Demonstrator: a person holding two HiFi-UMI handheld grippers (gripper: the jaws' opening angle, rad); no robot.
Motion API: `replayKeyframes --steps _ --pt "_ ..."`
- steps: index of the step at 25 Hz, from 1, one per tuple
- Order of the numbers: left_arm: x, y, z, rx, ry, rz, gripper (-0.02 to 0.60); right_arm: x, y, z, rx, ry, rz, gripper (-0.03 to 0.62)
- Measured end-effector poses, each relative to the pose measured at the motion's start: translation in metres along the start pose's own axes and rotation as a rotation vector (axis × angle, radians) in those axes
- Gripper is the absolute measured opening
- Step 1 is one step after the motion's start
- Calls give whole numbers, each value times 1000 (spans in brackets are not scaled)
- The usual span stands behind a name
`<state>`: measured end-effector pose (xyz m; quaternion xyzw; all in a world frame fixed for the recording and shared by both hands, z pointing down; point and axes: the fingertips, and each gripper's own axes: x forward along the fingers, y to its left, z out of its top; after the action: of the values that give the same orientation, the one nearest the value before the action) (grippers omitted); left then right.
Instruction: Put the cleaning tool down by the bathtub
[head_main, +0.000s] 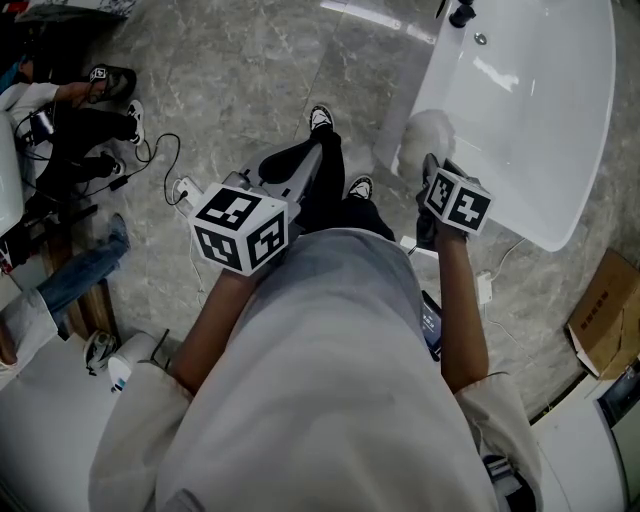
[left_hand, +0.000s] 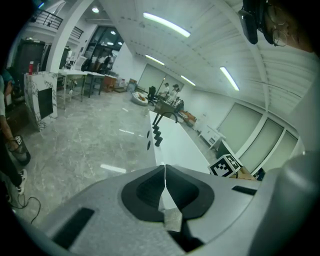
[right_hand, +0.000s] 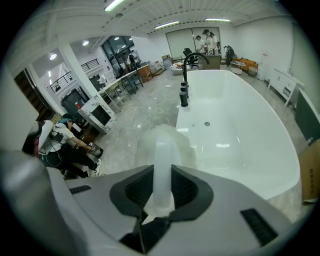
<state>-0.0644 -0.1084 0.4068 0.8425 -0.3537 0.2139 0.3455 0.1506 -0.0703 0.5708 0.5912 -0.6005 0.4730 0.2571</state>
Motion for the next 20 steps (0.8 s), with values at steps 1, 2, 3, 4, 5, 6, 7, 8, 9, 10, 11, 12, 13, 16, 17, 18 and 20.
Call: replayKeyframes --steps 1,2,3,4,5,6,7,8,9,10,11,12,13,16,17,18,20 --pt "0 0 -1 -1 1 0 11 1 -1 -1 -1 4 -2 67" --pt "0 0 -1 -2 1 0 11 3 -2 -2 -3 7 -5 67" --pt "0 -1 -1 -3 1 0 11 3 -3 -3 -5 10 -8 67" --pt "-1 -1 -1 -2 2 -1 11 4 -3 -3 -7 12 -12 67" --pt "-2 -1 0 -1 2 0 11 5 -4 -3 -9 14 -14 67" --pt "-3 -1 0 0 2 0 11 6 -4 -4 -12 17 -17 67" --pt "-4 -1 0 0 2 2 11 7 -4 -5 -14 21 -19 67" --pt "-4 -1 0 0 3 3 11 9 -5 -6 -16 26 -21 67" --pt "-4 -1 0 0 4 5 11 11 -7 -7 -19 32 -24 67" --pt "-3 -1 0 -1 5 6 11 13 -9 -8 -21 38 -27 67" --pt "-1 -1 0 -2 7 7 11 16 -12 -8 -23 43 -31 67" --pt "1 -1 0 -3 9 7 11 18 -14 -8 -23 48 -33 67" --pt "2 -1 1 -5 11 9 11 20 -16 -9 -21 52 -35 67" --pt "3 -1 3 -6 15 13 11 25 -20 -9 -14 62 -38 67" --pt "3 -1 3 -6 16 14 11 26 -21 -9 -11 65 -39 67" --pt "3 -1 3 -6 17 15 11 28 -21 -10 -7 68 -39 67" --pt "3 -1 3 -7 21 17 11 31 -23 -11 0 75 -40 67"
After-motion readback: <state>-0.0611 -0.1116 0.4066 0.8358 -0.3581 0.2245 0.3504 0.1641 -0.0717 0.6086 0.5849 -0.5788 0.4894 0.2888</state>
